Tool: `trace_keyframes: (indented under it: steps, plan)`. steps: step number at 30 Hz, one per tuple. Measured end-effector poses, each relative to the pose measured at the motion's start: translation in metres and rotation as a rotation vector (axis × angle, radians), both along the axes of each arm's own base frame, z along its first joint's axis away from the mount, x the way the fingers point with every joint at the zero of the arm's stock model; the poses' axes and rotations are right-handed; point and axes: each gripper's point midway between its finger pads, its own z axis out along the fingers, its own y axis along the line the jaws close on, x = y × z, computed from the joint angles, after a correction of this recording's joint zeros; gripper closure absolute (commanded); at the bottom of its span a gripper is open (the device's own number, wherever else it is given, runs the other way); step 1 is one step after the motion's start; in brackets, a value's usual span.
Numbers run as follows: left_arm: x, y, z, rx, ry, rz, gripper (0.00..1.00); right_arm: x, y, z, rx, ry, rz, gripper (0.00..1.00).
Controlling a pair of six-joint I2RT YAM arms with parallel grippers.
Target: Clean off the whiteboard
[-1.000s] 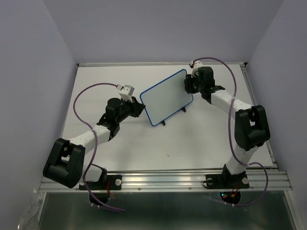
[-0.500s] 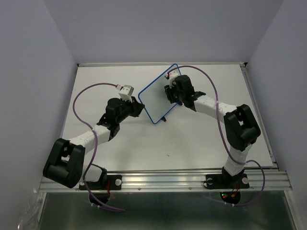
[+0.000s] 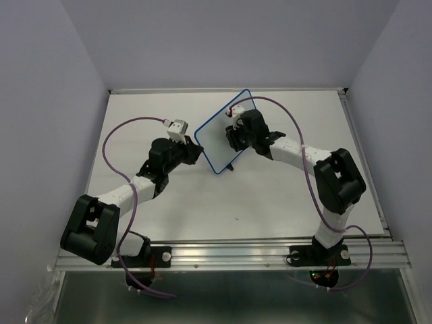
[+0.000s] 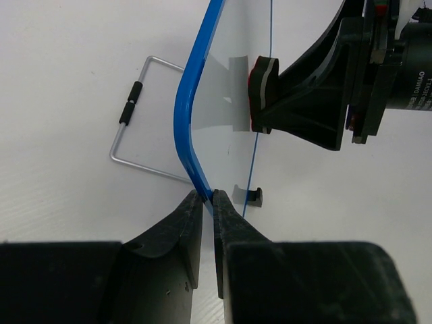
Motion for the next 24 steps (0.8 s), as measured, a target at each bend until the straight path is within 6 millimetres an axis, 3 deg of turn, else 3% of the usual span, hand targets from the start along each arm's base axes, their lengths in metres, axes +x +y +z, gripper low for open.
trace_keyframes:
  steps: [7, 16, 21, 24]
  plan:
    - [0.0, -0.001, 0.0, -0.001, -0.002, -0.004, 1.0, 0.021, -0.027, -0.004, 0.014, 0.041, -0.04, 0.99]
    - [0.0, -0.002, 0.0, -0.001, -0.001, -0.006, 1.0, 0.074, -0.092, -0.007, -0.006, 0.028, -0.192, 0.99]
    - [0.0, -0.003, 0.0, 0.0, -0.002, -0.009, 1.0, 0.087, -0.107, -0.007, -0.013, 0.019, -0.224, 0.99]
    - [0.0, -0.003, 0.0, 0.0, -0.002, -0.01, 1.0, 0.092, -0.104, -0.001, -0.007, 0.005, -0.209, 0.99]
